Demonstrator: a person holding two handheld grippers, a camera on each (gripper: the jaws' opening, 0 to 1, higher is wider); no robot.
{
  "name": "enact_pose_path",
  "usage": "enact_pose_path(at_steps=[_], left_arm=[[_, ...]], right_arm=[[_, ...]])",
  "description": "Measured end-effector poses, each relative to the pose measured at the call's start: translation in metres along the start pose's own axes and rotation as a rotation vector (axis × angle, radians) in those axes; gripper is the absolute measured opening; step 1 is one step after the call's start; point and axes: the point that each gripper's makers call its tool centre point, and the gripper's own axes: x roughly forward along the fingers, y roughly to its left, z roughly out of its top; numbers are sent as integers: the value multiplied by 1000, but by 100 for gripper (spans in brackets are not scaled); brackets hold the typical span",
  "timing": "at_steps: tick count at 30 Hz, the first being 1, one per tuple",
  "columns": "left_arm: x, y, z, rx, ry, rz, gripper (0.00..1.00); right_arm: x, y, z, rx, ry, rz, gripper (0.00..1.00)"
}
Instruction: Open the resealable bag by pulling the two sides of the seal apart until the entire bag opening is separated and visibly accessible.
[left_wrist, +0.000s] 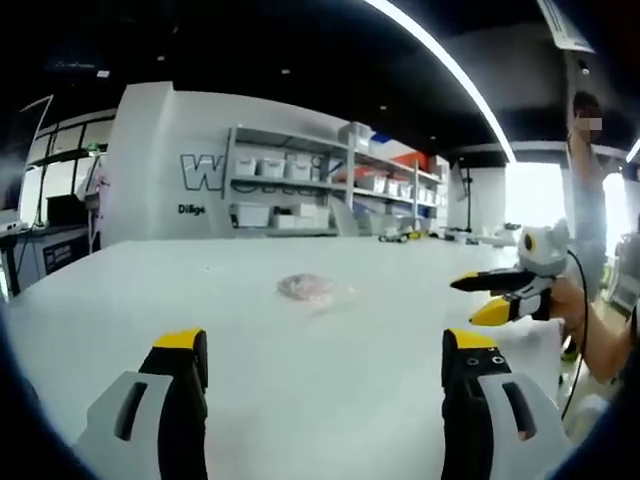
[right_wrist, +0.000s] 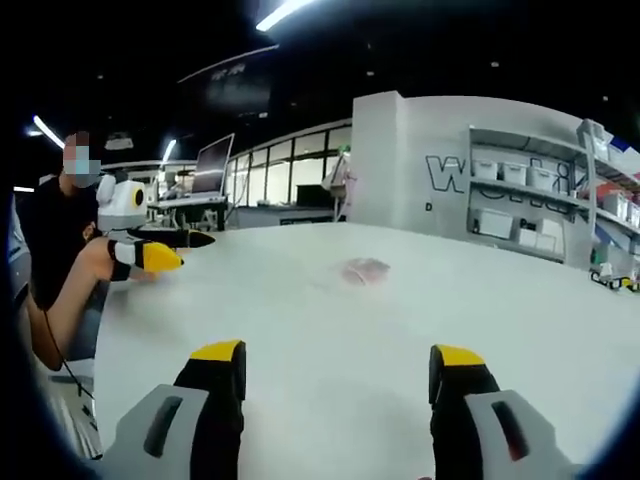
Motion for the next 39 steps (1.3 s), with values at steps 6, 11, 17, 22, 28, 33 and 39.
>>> enact_pose_path(at_steps=[6, 11, 17, 22, 28, 33, 39], left_arm=[[-1, 0, 0, 2, 2, 1, 99], [-3, -1, 2, -2, -8, 2, 99], [-9, -1, 3, -17, -16, 8, 99], [-14, -1, 3, -38, -29, 9, 99], [-19, -1, 4, -60, -44, 16, 99], [-20, 0, 5, -51, -50, 29, 100], [-18, -4, 1, -54, -40, 23, 100]], right_arm=[[-2, 2, 3, 4, -14, -8, 82], [-5, 2, 6, -12, -18, -21, 89], [-9, 2, 8, 0, -35, -38, 99], [-14, 4, 9, 25, -49, -43, 100], [-19, 5, 15, 34, -74, -61, 100], [-21, 7, 17, 35, -83, -68, 100], [-24, 7, 18, 23, -80, -83, 100]])
